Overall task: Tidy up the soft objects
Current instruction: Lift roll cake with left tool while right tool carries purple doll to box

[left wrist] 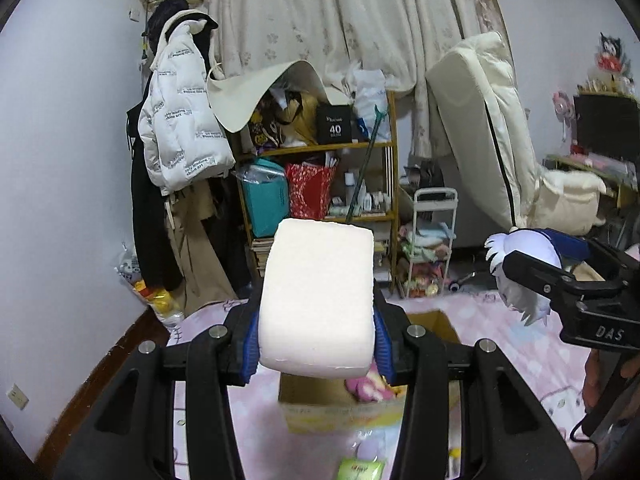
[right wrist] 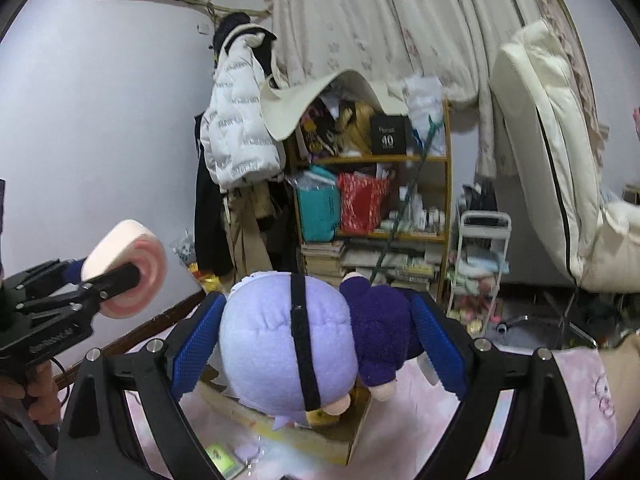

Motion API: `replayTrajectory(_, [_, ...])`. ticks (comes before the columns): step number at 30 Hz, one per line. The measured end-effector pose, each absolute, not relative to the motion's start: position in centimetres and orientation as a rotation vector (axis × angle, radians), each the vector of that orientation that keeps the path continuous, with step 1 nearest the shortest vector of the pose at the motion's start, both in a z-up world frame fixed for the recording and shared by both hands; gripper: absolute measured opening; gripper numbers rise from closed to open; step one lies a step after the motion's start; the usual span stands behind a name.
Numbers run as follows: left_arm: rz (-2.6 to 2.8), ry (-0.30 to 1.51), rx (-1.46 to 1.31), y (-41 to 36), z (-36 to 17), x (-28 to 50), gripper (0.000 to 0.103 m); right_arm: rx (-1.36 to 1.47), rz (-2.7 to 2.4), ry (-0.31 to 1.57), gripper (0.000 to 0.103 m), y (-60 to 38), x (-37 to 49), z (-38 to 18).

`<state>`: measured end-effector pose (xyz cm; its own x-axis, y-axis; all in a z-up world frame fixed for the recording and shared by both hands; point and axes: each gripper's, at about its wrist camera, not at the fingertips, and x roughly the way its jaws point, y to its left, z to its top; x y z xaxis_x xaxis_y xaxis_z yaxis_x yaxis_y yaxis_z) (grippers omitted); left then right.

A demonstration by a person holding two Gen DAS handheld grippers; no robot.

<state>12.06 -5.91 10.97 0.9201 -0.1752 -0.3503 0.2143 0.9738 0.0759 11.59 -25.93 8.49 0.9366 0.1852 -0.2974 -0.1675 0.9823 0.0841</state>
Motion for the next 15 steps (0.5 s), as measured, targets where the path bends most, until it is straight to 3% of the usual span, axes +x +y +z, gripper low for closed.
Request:
replayTrajectory(5, [-0.195,0.329,0.113,-6.0,10.2,13.5,0.044,0.067,0.18,0.273,0.097,-25.7,12.6,8.8])
replayTrajectory(15, [-0.181,0.357,0.094,-5.2,6.5,16.6,0.045,0.076,0.197,0.275,0.097,-25.3,14.2,4.2])
